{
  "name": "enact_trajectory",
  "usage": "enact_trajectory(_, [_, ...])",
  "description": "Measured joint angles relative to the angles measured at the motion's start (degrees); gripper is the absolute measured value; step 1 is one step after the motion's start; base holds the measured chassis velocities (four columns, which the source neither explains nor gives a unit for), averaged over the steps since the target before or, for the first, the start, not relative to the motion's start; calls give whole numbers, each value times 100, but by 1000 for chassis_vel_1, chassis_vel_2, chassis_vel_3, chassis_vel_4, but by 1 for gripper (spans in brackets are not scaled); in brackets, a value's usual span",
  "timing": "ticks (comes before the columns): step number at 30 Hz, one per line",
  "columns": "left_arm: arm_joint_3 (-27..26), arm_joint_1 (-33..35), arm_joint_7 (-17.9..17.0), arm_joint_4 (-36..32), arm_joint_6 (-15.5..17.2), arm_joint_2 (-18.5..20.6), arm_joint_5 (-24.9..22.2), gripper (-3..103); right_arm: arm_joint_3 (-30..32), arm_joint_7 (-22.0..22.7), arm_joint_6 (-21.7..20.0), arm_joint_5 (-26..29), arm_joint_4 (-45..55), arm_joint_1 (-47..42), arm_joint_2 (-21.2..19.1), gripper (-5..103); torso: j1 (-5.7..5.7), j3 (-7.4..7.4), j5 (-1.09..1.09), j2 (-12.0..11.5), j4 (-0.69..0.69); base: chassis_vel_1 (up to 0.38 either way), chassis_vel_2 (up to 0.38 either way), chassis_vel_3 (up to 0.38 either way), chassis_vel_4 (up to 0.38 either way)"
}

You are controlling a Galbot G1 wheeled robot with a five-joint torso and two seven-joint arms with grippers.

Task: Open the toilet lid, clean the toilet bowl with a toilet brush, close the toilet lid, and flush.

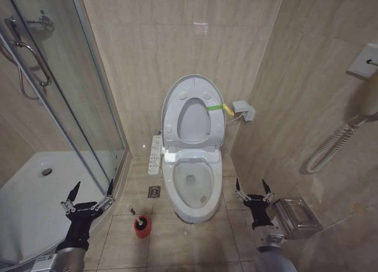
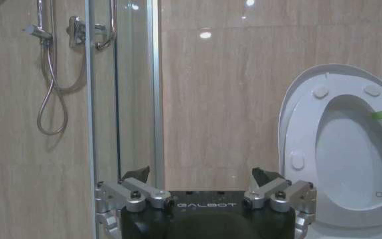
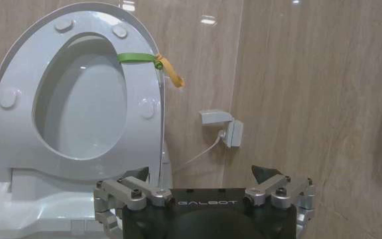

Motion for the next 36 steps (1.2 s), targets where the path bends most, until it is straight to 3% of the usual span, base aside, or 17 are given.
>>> enact_trajectory(36, [0, 0, 0, 0, 0, 0, 0, 100, 1, 0, 0, -1, -1, 0, 0, 100, 0, 0, 0, 0, 0, 0, 0, 0, 0])
